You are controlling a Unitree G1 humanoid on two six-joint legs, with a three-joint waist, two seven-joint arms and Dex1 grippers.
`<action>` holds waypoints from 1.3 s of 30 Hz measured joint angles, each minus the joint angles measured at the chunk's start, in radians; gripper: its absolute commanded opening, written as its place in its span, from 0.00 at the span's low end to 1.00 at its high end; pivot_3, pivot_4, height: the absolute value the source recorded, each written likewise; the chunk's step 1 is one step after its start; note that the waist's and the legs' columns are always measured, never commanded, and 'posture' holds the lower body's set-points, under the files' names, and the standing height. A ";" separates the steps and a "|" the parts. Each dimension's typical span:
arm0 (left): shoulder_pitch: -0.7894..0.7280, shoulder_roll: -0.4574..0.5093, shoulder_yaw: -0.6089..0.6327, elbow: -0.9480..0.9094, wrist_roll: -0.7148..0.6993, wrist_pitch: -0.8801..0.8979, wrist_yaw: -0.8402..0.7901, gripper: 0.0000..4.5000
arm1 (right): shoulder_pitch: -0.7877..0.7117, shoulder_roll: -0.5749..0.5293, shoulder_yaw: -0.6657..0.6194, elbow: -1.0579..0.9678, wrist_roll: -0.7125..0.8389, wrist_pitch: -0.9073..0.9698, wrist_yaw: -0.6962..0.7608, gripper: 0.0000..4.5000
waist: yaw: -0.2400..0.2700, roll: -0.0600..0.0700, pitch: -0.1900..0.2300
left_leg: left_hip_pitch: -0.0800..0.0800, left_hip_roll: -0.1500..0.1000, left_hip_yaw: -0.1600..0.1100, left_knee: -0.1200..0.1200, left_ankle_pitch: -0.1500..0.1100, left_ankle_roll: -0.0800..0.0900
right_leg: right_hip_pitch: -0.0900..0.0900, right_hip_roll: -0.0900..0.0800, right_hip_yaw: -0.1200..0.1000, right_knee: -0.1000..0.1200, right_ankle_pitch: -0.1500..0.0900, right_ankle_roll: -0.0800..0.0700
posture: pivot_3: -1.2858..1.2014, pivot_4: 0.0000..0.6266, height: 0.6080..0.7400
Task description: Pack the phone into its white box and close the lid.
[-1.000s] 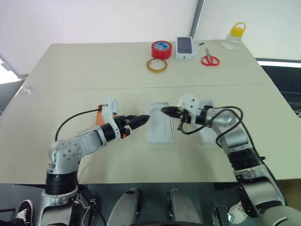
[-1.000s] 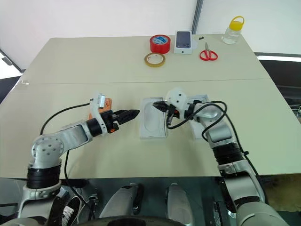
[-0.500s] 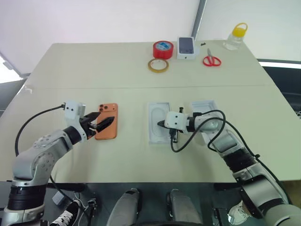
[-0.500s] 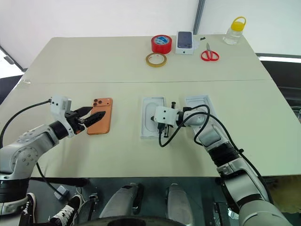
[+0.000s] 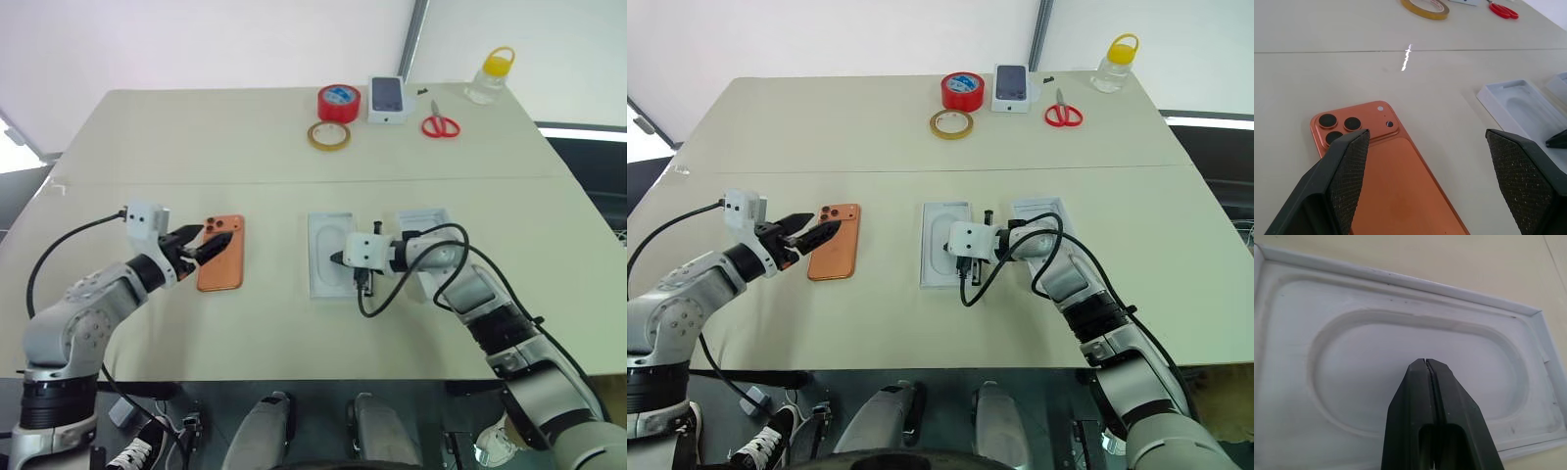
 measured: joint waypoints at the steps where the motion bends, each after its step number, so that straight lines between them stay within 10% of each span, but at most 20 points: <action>1: -0.001 -0.002 0.000 0.000 0.000 0.002 0.000 0.89 | 0.002 0.006 0.000 -0.006 0.009 0.011 0.001 0.00 | -0.001 0.000 0.000 | 0.000 0.000 0.000 0.000 0.000 0.000 | 0.000 0.000 0.000 0.000 0.000 0.000 | 0.52 0.24 1.00; 20: -0.099 0.002 0.279 0.314 -0.209 0.323 0.109 0.89 | -0.149 0.316 -0.008 0.024 0.059 0.145 -0.183 0.00 | -0.006 -0.001 0.000 | 0.000 0.001 0.000 -0.001 0.001 -0.002 | -0.007 0.001 0.000 0.003 0.000 0.000 | 0.52 0.24 1.00; 39: -0.167 0.001 0.135 0.385 -0.093 0.356 -0.017 0.89 | -0.349 0.559 0.173 0.490 -0.128 0.205 -0.269 0.00 | -0.008 0.000 -0.002 | 0.001 0.000 0.000 -0.002 0.003 -0.004 | -0.008 0.001 0.000 0.004 0.001 -0.001 | 0.52 0.24 1.00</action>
